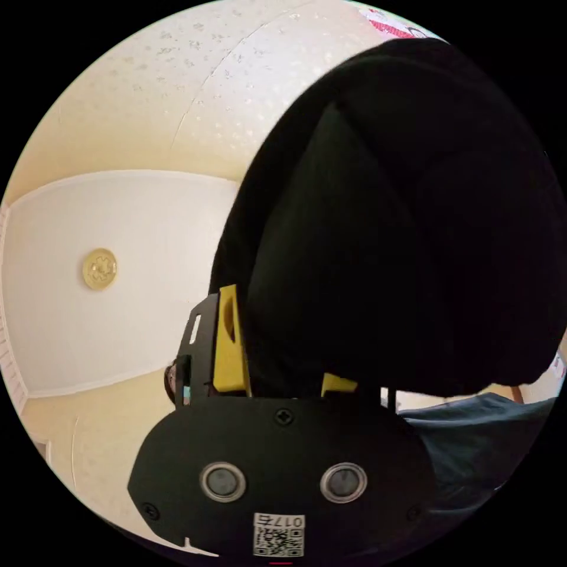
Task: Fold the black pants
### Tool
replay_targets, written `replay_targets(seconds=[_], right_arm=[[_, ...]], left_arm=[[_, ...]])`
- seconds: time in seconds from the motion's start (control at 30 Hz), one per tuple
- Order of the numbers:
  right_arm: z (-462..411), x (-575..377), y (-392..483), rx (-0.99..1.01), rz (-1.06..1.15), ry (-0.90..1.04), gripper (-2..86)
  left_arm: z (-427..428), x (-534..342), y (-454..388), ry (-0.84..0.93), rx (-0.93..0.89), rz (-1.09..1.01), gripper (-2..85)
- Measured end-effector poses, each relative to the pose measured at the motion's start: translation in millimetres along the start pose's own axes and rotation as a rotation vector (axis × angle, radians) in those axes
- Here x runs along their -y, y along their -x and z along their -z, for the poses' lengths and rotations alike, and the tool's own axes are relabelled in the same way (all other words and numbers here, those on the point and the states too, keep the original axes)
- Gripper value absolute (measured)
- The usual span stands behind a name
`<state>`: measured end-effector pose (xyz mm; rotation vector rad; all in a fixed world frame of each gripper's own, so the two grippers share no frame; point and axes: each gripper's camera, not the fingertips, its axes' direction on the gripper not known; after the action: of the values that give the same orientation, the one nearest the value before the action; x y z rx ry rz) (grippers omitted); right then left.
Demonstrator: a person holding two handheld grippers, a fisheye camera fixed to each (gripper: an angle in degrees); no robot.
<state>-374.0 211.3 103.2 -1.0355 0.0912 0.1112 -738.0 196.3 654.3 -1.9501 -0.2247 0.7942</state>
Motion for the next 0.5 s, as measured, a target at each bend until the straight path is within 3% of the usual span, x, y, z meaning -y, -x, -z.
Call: replay_targets(seconds=[0.13, 0.27, 0.37, 0.4, 0.5], right_arm=[[26, 0, 40, 0.063, 0.205, -0.144, 11.6], [9, 12, 126, 0.025, 0.52, -0.018, 11.8], [-18, 7, 194, 0.054, 0.777, 0.111, 12.4], [-24, 4, 207, 0.043, 0.821, 0.14, 12.5], [-62, -32, 260, -0.162, 1.047, 0.252, 12.9]], left_arm=[[-94, -76, 122, 0.192, -0.152, 0.233, 5.5], [-100, -129, 171, 0.17, -0.126, 0.307, 6.2], [-67, -169, 195, 0.213, 0.139, 0.36, 6.4], [-51, -186, 196, 0.221, 0.329, 0.382, 6.3], [-13, -225, 195, 0.205, 0.712, 0.456, 6.1]])
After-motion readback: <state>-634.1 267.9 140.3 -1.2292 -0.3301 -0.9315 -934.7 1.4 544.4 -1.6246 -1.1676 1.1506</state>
